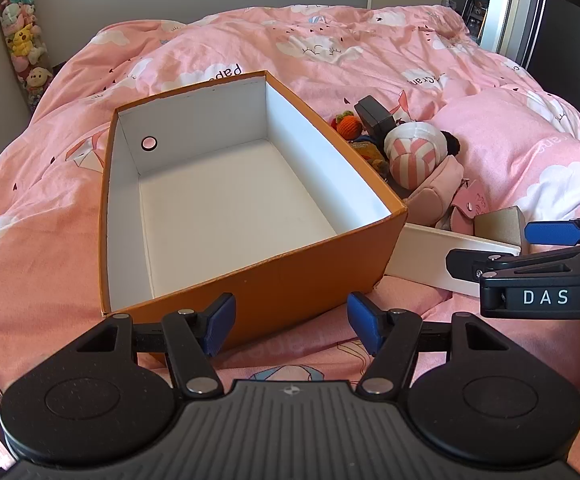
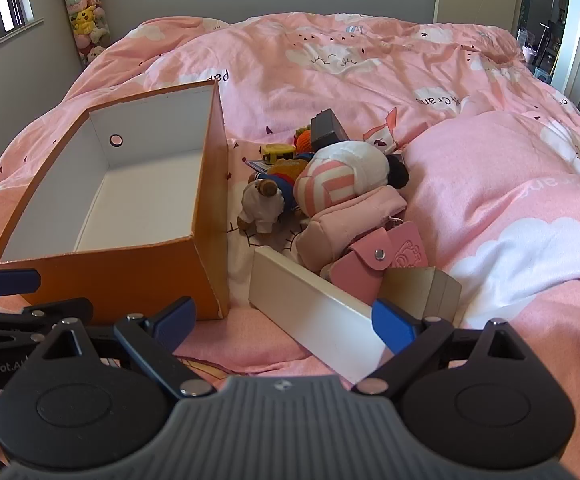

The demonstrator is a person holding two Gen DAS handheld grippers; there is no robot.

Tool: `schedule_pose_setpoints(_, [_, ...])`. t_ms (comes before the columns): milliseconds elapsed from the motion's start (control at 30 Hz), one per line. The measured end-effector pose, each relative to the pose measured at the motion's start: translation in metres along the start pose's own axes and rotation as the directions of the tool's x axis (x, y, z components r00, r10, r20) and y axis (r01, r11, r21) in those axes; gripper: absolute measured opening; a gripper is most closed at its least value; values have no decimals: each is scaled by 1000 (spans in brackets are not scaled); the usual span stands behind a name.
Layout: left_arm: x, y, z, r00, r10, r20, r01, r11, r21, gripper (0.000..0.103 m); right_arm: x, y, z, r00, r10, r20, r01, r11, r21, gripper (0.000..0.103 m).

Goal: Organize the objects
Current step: 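Reach the left gripper toward the white power bank while the right gripper approaches the tan box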

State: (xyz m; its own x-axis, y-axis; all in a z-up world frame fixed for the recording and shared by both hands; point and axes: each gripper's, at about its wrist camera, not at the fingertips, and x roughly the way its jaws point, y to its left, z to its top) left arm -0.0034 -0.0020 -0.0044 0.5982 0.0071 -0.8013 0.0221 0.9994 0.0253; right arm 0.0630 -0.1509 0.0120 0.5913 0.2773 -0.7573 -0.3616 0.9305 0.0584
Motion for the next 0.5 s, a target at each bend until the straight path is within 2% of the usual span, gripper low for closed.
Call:
schedule_pose_setpoints(233, [0,-2,-1,1000,-3,-1,3,1000,6,76,0,0,1,1000,1,-2,-1,1000,2,95])
schedule_pose_setpoints(400, [0,-11,2,999,-32,-3,32,998,55,74,2,-2,1,1000,-4,-12,4,1000,3,93])
schedule_pose_setpoints(500, [1,-19,5,999,-52,-11,52,993,107,69,5,-6,2,999,-9,-33,9,1000,-4,84])
